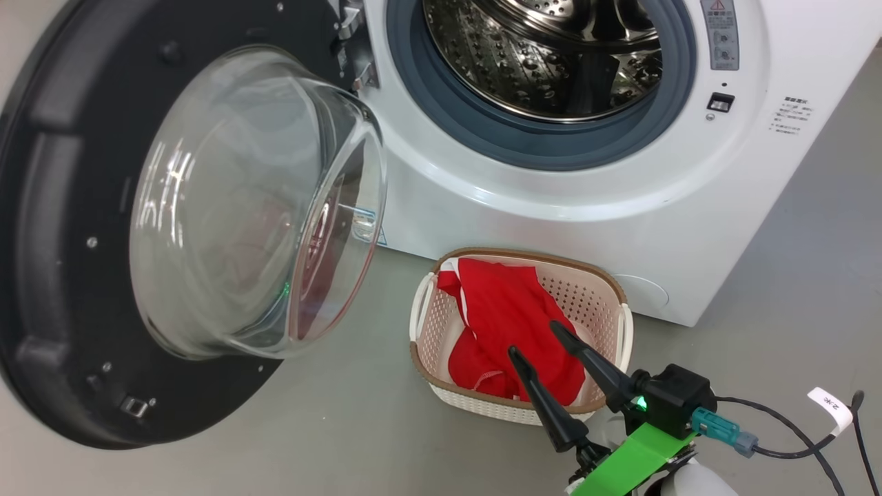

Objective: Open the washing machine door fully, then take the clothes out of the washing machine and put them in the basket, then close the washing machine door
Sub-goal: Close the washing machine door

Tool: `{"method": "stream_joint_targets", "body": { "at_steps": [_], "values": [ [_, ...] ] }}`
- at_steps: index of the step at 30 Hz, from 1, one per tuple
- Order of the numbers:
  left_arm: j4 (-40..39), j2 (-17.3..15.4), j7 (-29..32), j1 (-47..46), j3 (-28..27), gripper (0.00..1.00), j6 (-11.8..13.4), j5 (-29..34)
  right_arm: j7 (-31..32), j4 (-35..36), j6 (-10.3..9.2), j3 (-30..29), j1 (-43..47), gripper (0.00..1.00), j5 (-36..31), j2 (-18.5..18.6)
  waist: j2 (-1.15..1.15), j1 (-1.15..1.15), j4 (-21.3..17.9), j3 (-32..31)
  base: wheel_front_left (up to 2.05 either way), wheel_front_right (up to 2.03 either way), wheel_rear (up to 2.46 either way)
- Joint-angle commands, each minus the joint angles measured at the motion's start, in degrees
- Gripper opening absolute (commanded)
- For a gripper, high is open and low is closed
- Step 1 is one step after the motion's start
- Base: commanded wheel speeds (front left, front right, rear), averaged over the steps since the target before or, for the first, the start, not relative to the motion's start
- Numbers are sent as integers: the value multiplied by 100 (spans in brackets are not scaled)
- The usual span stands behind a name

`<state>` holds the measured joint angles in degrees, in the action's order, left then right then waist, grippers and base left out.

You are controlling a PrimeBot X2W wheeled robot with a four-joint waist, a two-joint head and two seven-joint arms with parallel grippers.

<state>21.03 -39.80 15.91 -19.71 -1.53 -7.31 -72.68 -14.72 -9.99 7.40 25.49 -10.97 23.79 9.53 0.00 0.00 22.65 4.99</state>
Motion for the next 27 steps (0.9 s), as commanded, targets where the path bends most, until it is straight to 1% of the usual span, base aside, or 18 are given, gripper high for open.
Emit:
{"method": "stream_joint_targets", "body": {
  "at_steps": [1, 7, 10, 15, 19, 25, 27],
  "values": [
    [41, -450, 139, -399, -224, 0, -16, -151, -28, 157, 9, 148, -249, 100, -67, -39, 0, 0, -37, 28, 0, 0, 0],
    [746, -454, 968, -878, -319, 0, -17, -991, -28, 165, 9, 171, -286, 100, -92, -64, 0, 0, -117, 81, 0, 0, 0],
    [1040, -402, 1398, -1134, -397, 0, 50, -1395, -28, 159, 9, 171, -291, 100, -100, -82, 0, 0, -135, 89, 0, 0, 0],
    [1307, -321, 2052, -1463, -502, 0, 299, -1952, -28, 164, 9, 205, -320, 100, -108, -104, 0, 0, -166, 107, 0, 0, 0],
    [1360, -289, 2548, -1610, -518, 0, 471, -2269, -28, 146, 9, 224, -343, 100, -108, -123, 0, 0, -190, 131, 0, 0, 0],
    [1126, -176, 3101, -1699, -515, 0, 775, -2634, -28, 118, 9, 250, -350, 100, -91, -153, 0, 0, -244, 109, 0, 0, 0],
    [974, -138, 3283, -1692, -513, 0, 911, -2759, -28, 116, 9, 252, -342, 100, -86, -157, 0, 0, -259, 94, 0, 0, 0]
  ]
}}
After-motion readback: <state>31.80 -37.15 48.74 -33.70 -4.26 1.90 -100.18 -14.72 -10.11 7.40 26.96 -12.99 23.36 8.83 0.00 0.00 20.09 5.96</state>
